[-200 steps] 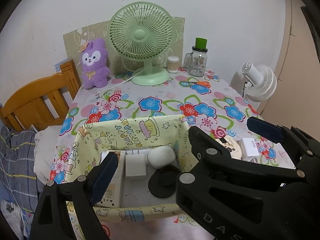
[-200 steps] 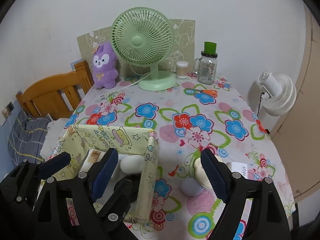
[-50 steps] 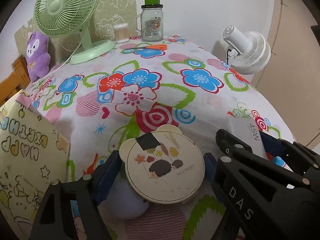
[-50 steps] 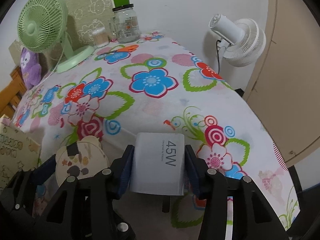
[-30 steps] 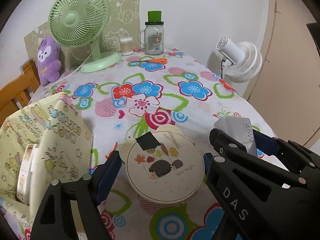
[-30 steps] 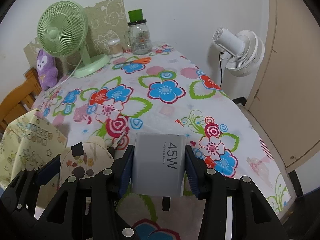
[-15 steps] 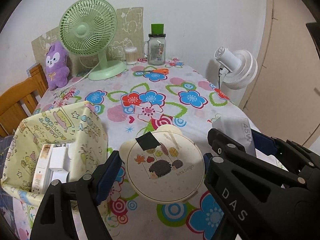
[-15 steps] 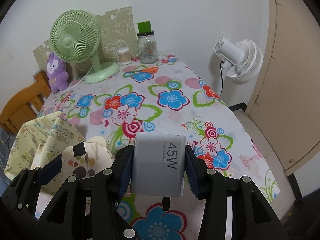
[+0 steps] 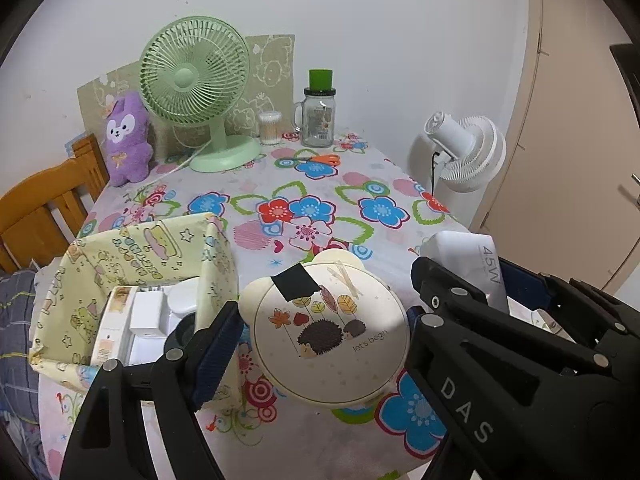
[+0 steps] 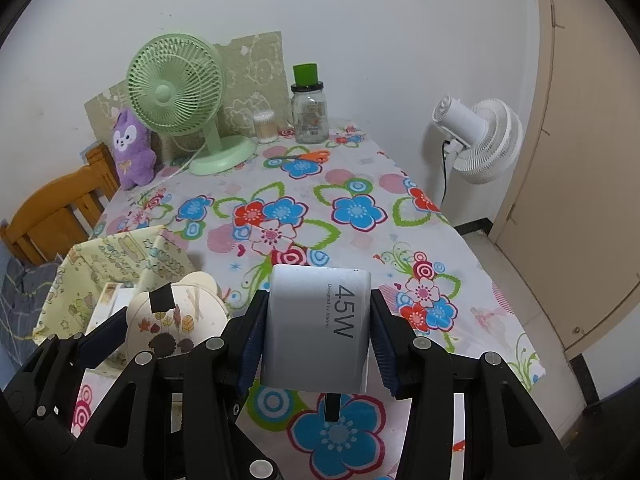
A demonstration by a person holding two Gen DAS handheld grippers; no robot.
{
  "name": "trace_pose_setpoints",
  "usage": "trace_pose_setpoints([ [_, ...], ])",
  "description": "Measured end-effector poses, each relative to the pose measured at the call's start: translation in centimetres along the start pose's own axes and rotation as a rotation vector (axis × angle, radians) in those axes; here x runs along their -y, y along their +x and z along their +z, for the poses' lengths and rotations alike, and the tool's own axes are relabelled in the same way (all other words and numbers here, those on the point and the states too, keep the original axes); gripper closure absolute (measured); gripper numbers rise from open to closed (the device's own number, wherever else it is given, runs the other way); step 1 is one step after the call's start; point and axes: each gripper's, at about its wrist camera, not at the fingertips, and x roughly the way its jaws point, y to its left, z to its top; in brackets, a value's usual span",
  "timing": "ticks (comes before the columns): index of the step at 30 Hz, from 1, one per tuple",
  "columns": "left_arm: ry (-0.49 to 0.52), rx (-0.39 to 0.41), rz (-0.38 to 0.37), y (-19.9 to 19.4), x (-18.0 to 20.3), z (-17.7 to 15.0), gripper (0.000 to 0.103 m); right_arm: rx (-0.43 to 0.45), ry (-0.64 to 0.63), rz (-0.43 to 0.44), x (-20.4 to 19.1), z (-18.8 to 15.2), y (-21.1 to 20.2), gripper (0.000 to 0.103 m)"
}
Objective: Organize rigid objects
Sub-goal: 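Carry the coaster with the left tool while the right tool carries the charger over the box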
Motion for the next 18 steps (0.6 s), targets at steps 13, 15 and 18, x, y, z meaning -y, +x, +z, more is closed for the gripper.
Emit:
trace_pose_setpoints([
  [13,-0.011,0.030,0.017,-2.4,-2.3,0.2,0.020,0.026,-0.026,0.015,-2.5,0.4,-1.8,0.052],
  [15,-0.014,0.032,0.020,-2.5,-2.7,0.3,0.020,0.027,-0.029,0.018,-3.0,0.5,-1.9,0.052],
  [18,-0.021,0.038,0.026,-2.8,-3.6,0.6,0.020,0.031,-0.038,0.023,-3.9,0.8,-2.0,0.052],
])
